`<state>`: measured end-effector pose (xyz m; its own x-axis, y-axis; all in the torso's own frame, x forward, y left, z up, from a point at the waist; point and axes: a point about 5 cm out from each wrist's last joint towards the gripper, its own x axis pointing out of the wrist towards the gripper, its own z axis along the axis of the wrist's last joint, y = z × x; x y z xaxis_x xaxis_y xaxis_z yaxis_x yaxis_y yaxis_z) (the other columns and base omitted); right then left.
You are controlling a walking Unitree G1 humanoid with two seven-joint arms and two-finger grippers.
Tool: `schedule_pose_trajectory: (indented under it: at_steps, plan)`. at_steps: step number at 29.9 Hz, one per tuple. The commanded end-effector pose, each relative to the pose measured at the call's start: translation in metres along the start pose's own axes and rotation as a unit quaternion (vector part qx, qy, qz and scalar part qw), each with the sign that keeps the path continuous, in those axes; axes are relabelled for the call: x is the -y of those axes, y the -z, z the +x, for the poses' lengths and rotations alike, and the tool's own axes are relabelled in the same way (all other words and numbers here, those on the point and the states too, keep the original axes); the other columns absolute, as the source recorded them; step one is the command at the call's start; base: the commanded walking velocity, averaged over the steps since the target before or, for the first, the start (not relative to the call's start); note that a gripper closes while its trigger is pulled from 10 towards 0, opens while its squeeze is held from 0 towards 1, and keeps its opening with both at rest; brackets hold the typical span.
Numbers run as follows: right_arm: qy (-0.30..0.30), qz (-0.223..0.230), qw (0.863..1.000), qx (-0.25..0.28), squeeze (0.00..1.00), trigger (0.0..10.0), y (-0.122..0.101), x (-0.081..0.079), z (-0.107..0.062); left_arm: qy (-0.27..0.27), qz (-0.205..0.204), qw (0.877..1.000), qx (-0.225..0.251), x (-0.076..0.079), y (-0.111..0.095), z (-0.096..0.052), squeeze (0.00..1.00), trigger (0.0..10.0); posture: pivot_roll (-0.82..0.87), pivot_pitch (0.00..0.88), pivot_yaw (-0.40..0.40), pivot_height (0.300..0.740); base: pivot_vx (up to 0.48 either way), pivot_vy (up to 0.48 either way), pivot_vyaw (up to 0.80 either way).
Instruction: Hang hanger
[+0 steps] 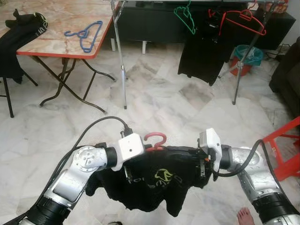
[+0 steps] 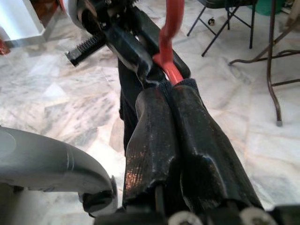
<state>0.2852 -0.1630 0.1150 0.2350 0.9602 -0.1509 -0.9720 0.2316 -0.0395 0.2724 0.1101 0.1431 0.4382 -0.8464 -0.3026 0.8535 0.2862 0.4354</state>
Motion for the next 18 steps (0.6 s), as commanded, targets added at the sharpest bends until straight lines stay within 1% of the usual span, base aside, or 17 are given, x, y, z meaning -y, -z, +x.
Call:
schedule_pose_trajectory:
  at_steps: [1,2,6,9,10,11,12,13,14,15,18]
  plan:
    - [0.031,-0.009,0.999,-0.036,0.0,0.0,0.007,0.004,-0.013,-0.047,0.001,0.999,-0.015,-0.017,0.006,-0.021,0.0,9.1,0.05,0.104,-0.066,0.74,0.0,0.0,0.0]
    - [0.031,-0.009,0.999,-0.036,0.0,0.0,0.007,0.004,-0.013,-0.047,0.001,0.999,-0.015,-0.017,0.006,-0.021,0.0,9.1,0.05,0.104,-0.066,0.74,0.0,0.0,0.0]
    - [0.077,-0.026,0.995,-0.064,0.0,0.0,0.01,0.013,-0.017,-0.034,0.0,0.999,-0.021,-0.014,0.008,-0.029,0.0,9.4,0.05,0.103,-0.067,0.74,0.0,0.0,0.0]
    - [0.115,-0.04,0.988,-0.092,0.0,0.0,0.012,0.021,-0.021,-0.025,0.003,0.999,-0.024,-0.013,0.008,-0.035,0.0,9.5,0.05,0.104,-0.068,0.74,0.0,0.0,0.0]
    - [0.146,-0.05,0.982,-0.105,0.0,0.0,0.013,0.027,-0.024,-0.009,0.001,0.999,-0.032,-0.009,0.01,-0.04,0.0,9.7,0.05,0.104,-0.068,0.74,0.0,0.0,0.0]
    - [0.146,-0.05,0.982,-0.105,0.0,0.0,0.013,0.027,-0.024,-0.009,0.001,0.999,-0.032,-0.009,0.01,-0.04,0.0,9.7,0.05,0.104,-0.068,0.74,0.0,0.0,0.0]
    - [0.167,-0.056,0.979,-0.104,0.0,0.0,0.011,0.031,-0.027,0.006,0.0,0.999,-0.039,-0.006,0.012,-0.043,0.0,10.0,0.05,0.104,-0.069,0.74,0.0,0.0,0.0]
    - [0.175,-0.062,0.977,-0.103,0.0,0.0,0.01,0.033,-0.028,0.014,-0.001,0.999,-0.042,-0.003,0.013,-0.045,0.0,10.0,0.05,0.104,-0.068,0.74,0.0,0.0,0.0]
    - [0.175,-0.062,0.977,-0.103,0.0,0.0,0.01,0.033,-0.028,0.014,-0.001,0.999,-0.042,-0.003,0.013,-0.045,0.0,10.0,0.05,0.104,-0.068,0.74,0.0,0.0,0.0]
    - [0.191,-0.07,0.974,-0.105,0.0,0.0,0.009,0.036,-0.029,0.021,-0.001,0.999,-0.046,0.0,0.014,-0.046,0.0,10.0,0.05,0.104,-0.068,0.74,0.0,0.0,0.0]
    - [0.21,-0.079,0.968,-0.114,0.0,0.0,0.008,0.04,-0.032,0.019,-0.002,0.999,-0.043,0.002,0.015,-0.048,0.0,10.0,0.05,0.104,-0.068,0.74,0.0,0.0,0.0]
